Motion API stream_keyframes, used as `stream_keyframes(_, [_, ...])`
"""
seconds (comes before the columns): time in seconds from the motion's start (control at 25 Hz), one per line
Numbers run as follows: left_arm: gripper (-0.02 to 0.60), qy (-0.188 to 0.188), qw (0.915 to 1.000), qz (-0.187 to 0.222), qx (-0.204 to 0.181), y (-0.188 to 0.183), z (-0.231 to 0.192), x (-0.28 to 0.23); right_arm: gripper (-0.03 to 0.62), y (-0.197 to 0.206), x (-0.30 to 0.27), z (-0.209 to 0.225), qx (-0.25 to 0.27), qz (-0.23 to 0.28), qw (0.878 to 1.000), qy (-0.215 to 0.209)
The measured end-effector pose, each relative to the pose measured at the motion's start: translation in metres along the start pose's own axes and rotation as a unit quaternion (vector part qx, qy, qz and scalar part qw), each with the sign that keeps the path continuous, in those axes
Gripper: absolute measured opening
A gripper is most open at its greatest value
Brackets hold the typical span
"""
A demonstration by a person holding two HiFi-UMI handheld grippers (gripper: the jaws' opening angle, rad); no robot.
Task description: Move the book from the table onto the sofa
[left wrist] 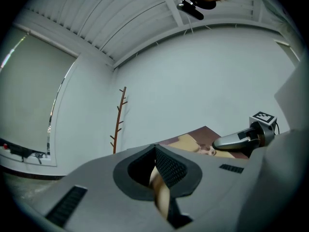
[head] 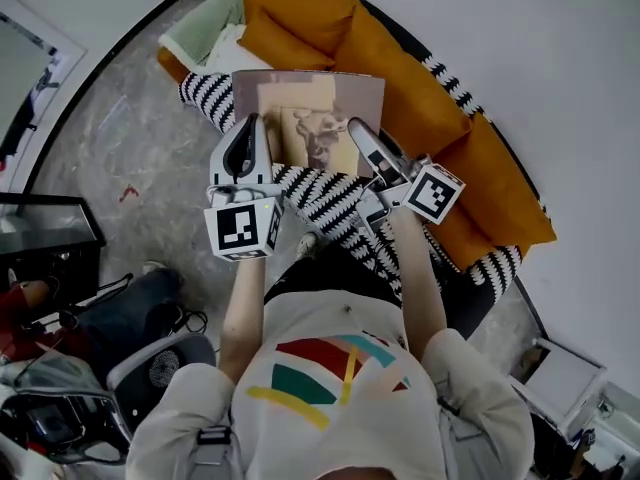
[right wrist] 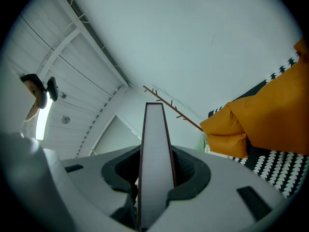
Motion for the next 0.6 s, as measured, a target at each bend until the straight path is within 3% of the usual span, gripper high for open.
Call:
stream_keyframes(0.2, [0.008,-0.028,0.9993,-0.021,-0.01,0.024,-0.026,-0.013,0.155,0.003,-0.042,0.032,-0.034,0.014,0.999,0.003])
stream_keyframes(0.6, [0.008,-0.116,0.9908,-0.062,-0.03,0.106,-0.075,-0.035,0.155,0.056,-0.11,0.136,-0.112,0.012,0.993,0.032])
Point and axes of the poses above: the fingertips, and each gripper's own axes: x backward along the fingers, z to its right, y out of its underside, the point moved 3 cm from there along x, backward along the fingers, and after that the axes turned 14 degrees about z, right-handed, at the moved point
